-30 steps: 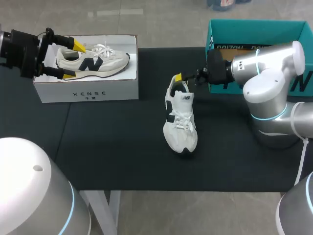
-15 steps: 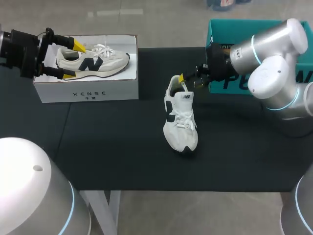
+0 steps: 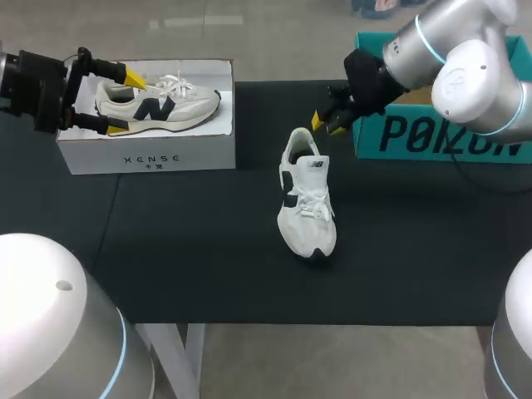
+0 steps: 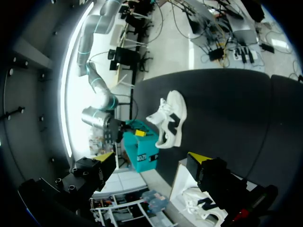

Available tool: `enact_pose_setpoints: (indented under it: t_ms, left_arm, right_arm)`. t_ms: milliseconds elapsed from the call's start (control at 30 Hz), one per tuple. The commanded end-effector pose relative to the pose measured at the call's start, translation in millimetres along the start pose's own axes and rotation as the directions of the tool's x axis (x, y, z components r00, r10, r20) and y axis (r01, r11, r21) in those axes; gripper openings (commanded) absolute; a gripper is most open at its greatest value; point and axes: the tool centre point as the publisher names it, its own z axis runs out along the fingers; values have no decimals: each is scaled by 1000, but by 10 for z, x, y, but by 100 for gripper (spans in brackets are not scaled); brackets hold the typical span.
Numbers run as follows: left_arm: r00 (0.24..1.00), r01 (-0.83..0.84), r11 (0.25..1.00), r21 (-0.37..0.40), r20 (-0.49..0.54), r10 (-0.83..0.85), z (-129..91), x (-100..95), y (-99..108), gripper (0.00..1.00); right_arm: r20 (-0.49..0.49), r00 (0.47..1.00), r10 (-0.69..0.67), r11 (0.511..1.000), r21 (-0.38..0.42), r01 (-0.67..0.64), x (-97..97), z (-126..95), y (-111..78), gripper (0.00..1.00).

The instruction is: Take the shoe out of the shoebox, open the shoe tongue, remove and reinsert the insole, then place the shoe into the shoebox

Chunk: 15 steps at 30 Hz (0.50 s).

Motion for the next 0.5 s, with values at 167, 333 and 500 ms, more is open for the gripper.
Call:
enact_pose_setpoints:
  t_ms: [167,333,500]
  left_arm:
    - [1000,0,1000,0,-4,0,2,-2,-1,100]
    - [1000,0,1000,0,-4,0,2,-2,-1,100]
    - [1000,0,1000,0,-4,0,2,-2,-1,100]
  right_arm:
    - [118,993,-3,996,88,-7,29,-36,37,0]
    - [118,993,-3,996,88,-7,29,-36,37,0]
    - [282,959,35,999,21,-43,33,-37,2,0]
